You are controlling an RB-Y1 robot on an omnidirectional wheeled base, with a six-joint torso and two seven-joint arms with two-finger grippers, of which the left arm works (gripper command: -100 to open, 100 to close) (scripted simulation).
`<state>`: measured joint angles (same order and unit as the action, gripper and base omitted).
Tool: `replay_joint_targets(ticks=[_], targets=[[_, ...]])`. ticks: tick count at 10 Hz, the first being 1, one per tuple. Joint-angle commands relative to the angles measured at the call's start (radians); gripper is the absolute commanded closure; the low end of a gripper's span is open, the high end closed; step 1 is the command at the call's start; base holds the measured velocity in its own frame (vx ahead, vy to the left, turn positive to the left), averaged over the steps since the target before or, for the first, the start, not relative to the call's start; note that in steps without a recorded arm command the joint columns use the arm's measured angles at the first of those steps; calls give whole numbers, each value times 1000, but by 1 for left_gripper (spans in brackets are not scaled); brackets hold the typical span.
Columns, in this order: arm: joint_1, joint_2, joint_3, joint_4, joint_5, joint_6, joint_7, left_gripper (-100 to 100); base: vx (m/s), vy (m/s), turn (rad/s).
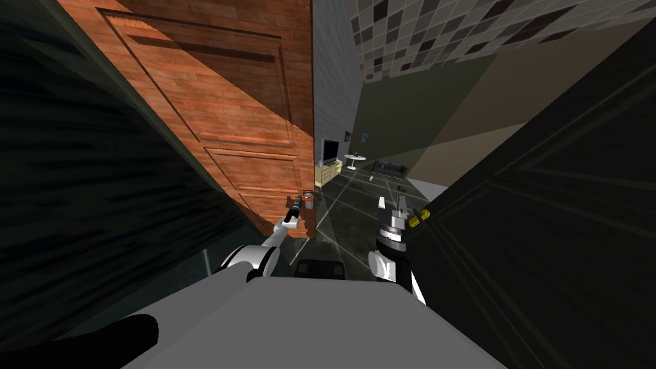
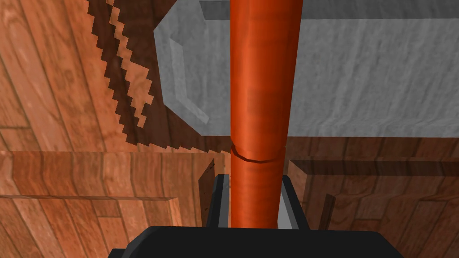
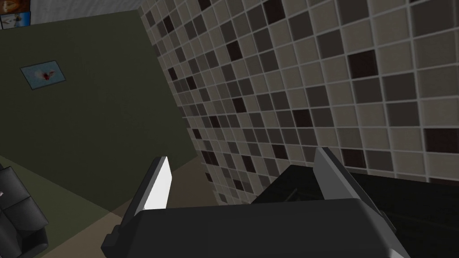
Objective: Push the door open
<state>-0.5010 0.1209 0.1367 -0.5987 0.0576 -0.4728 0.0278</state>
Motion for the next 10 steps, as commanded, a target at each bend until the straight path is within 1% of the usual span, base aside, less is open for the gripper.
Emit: replay_joint_targets(ticks=[1,2,3,4,10], targets=[[-2,-2,12,-6,3,-1,-7,100,121,-117,62],[3,1,10,-4,3,0,-4,100,56,-44,50],[5,9,24,-5,8,0,-9,100,95,-34,50],[5,11,28,-4,9,0,-11,100,136,-85,48],[11,36,84,-2,30,-3,-31,100,178,-103,60]])
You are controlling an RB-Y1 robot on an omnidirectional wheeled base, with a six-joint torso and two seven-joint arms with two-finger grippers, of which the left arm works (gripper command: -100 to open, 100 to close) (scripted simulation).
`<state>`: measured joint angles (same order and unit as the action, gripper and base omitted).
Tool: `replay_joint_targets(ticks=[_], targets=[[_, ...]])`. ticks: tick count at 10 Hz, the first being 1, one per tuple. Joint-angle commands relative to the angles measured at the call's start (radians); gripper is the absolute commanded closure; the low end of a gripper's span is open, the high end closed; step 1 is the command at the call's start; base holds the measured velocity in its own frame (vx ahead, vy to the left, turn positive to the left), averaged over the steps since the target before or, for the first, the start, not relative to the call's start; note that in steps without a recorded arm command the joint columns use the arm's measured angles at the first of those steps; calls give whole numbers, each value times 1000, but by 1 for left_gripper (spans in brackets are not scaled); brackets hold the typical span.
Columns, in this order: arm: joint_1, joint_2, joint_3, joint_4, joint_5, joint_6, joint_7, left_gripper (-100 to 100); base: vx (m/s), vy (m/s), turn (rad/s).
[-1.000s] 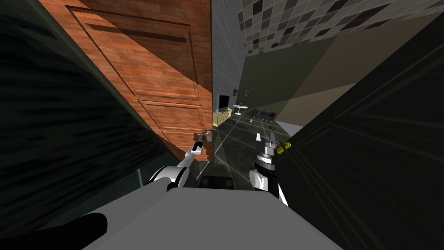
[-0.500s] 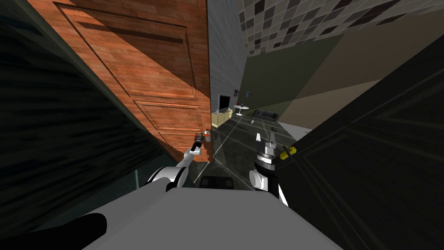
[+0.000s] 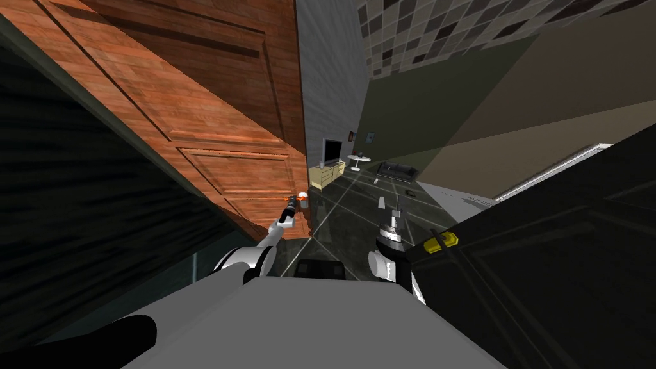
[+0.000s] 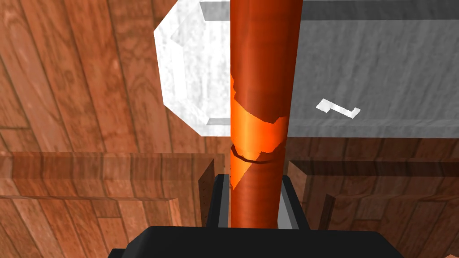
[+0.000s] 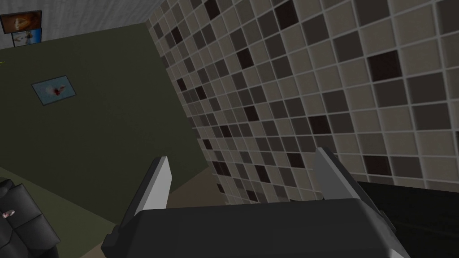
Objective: Push the door open
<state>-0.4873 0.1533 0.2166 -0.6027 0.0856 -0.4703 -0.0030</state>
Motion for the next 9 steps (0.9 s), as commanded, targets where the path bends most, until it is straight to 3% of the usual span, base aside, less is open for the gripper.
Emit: replay_joint_targets(ticks=[1,9], targets=[[-1,8,14,3,6,-6,-3,100,159,-147,69],[11,41,74,8,28,-8,-23,100,153,-69,53]])
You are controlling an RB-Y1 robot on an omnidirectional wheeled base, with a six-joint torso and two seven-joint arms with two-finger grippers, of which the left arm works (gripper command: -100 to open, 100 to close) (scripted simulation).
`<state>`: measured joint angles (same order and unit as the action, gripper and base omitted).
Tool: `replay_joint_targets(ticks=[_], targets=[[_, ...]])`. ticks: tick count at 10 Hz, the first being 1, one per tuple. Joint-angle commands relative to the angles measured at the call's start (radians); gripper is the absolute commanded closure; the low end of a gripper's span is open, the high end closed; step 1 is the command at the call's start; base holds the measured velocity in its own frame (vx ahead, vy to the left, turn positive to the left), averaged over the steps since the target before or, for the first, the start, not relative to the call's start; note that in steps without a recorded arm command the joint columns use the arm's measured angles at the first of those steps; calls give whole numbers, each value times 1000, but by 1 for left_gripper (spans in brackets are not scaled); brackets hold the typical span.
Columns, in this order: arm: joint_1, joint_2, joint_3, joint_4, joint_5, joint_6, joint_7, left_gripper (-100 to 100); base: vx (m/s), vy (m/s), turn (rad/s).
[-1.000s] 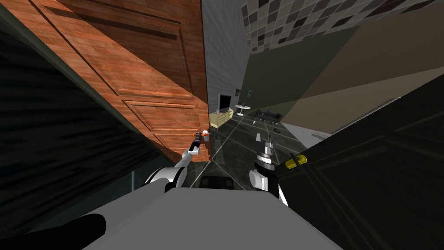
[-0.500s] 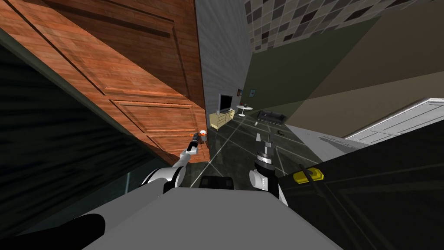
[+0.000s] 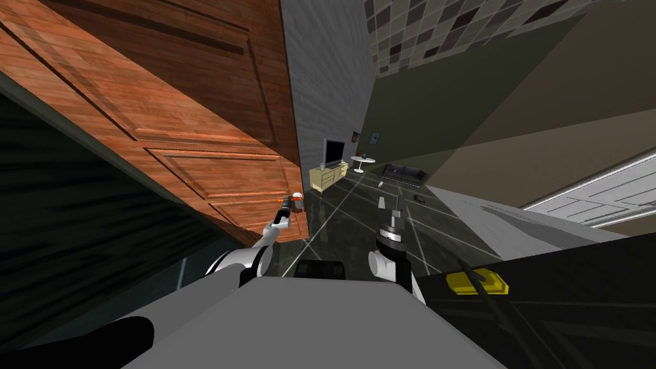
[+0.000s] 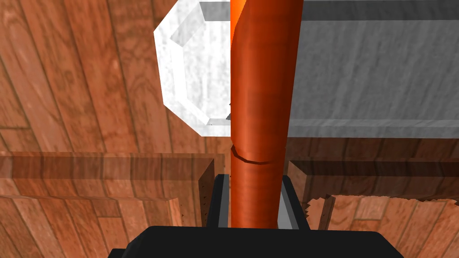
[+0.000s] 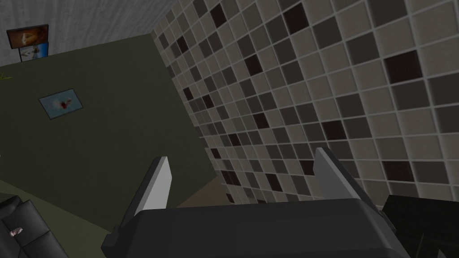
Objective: Push the door open
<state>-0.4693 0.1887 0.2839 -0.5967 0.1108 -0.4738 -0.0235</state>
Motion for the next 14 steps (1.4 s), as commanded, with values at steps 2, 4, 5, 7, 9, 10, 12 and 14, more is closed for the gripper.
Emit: replay_joint_targets(ticks=[2,4,5,7,9,10,12,14], targets=[[-4,12,23,4,9,-5,-8,100,161,-60,44],[-2,19,39,5,14,-6,-14,100,178,-65,49],[0,24,49,6,18,-6,-18,100,174,-92,61],[3,32,67,7,25,-7,-25,100,158,-100,65],[5,38,80,8,30,-8,-30,100,163,-66,46],[8,40,78,17,29,-12,-27,100,72,-15,41],[12,52,103,18,38,-13,-36,100,159,-33,51],[15,60,123,19,45,-14,-44,100,204,-57,55]])
